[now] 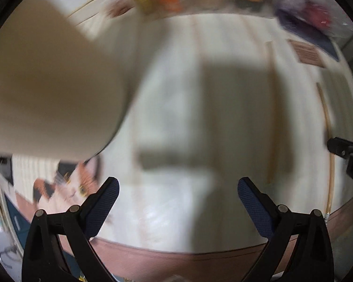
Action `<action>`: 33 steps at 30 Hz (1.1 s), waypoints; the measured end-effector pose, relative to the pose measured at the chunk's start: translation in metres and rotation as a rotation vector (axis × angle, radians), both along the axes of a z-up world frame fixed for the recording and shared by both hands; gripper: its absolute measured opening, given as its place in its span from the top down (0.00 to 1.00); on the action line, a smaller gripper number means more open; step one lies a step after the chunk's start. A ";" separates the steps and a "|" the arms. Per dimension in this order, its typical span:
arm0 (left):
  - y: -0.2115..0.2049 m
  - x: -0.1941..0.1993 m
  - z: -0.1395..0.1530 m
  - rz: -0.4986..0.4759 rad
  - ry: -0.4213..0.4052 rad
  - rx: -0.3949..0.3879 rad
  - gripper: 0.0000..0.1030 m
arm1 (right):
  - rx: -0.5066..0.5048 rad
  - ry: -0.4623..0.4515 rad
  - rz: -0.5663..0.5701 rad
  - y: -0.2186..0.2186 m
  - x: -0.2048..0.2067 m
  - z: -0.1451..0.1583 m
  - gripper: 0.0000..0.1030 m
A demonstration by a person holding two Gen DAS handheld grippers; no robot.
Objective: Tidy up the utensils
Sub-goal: 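Grasp a light wooden chopstick with the left tool while the right tool grasps another, then lift both light chopsticks upright and carry them over the beige holder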
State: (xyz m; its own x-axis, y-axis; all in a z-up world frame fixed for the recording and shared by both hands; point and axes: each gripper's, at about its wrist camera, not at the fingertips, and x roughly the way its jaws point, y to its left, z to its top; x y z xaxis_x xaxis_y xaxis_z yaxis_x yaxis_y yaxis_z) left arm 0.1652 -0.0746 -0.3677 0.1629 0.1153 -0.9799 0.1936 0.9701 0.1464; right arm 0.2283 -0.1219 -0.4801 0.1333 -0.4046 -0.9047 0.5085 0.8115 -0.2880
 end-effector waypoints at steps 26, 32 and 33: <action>0.004 -0.008 -0.011 0.150 0.102 -0.155 0.95 | 0.078 -0.035 -0.073 -0.030 -0.024 -0.002 0.93; 0.022 -0.020 -0.012 0.173 0.119 -0.177 0.95 | 0.083 -0.009 -0.031 -0.002 -0.022 -0.017 0.93; 0.026 -0.020 -0.013 0.165 0.120 -0.171 0.94 | 0.085 -0.008 -0.036 -0.003 -0.020 -0.017 0.93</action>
